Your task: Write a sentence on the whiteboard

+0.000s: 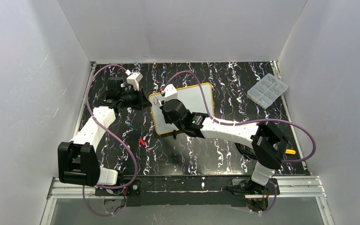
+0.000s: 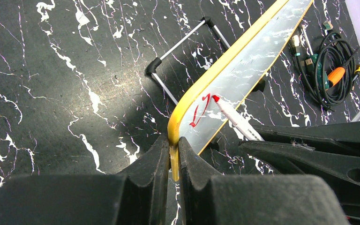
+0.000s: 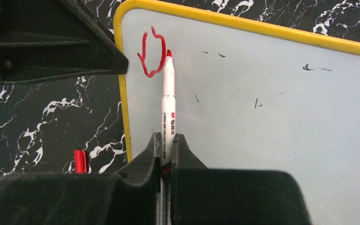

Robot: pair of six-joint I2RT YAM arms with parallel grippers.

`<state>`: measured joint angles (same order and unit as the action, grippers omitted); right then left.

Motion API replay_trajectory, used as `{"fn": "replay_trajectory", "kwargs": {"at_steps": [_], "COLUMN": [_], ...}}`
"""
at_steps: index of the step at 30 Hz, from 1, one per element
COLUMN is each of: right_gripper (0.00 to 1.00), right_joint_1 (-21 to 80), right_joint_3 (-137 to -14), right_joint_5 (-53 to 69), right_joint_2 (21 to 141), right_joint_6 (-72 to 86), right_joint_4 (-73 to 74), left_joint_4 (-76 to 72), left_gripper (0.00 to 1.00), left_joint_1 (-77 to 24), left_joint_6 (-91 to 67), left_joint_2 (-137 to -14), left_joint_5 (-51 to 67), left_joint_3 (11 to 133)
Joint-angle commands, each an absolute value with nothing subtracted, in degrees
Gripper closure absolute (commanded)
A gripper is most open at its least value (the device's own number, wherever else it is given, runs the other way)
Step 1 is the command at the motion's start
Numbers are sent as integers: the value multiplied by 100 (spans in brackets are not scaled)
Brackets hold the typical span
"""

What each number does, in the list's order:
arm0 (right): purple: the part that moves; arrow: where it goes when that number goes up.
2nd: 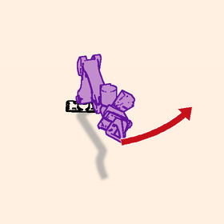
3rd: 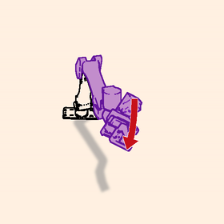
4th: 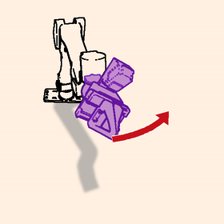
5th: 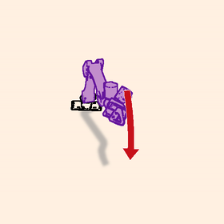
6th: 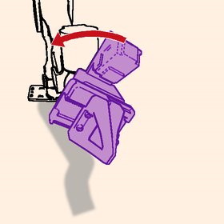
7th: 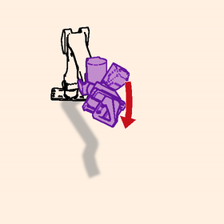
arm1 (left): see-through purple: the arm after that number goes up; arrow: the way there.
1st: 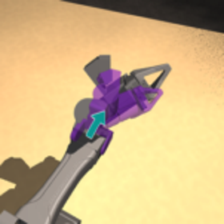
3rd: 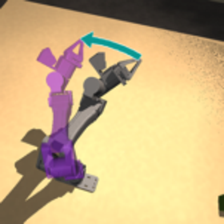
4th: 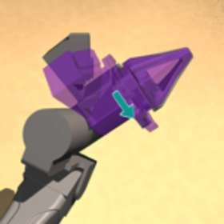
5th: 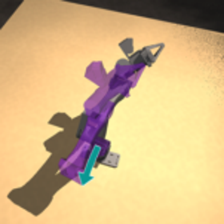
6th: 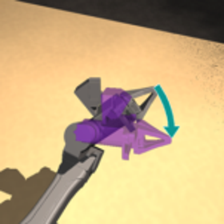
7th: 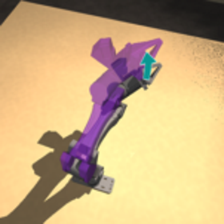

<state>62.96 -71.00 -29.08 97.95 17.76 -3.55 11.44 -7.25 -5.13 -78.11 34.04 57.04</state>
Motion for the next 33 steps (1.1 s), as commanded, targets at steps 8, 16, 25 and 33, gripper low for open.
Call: {"fn": "replay_trajectory", "kwargs": {"at_steps": [8,16,25,33], "right_gripper": [99,99,99,99], "right_joint_1": [6231,6231,6231,6240], "right_joint_3": [-7327,-7141,-6976,-6818], "right_joint_5": [-3184,-3029,-2988,-2787], "right_joint_2": [9818,9817,9820,9776], "right_joint_6": [1853,2016,2156,2294], "right_joint_4": [-304,-220,-163,-165], "left_joint_4": [1213,1213,1213,1213], "left_gripper": [100,100,100,100], "left_joint_1": [-738,-738,-743,-740], "left_joint_6": [-466,-470,-466,-466], "left_joint_2": [-7543,-7525,-7508,-7508], "left_joint_5": [3428,3419,3421,3412], "left_joint_3": [5713,5712,5704,5697]}}
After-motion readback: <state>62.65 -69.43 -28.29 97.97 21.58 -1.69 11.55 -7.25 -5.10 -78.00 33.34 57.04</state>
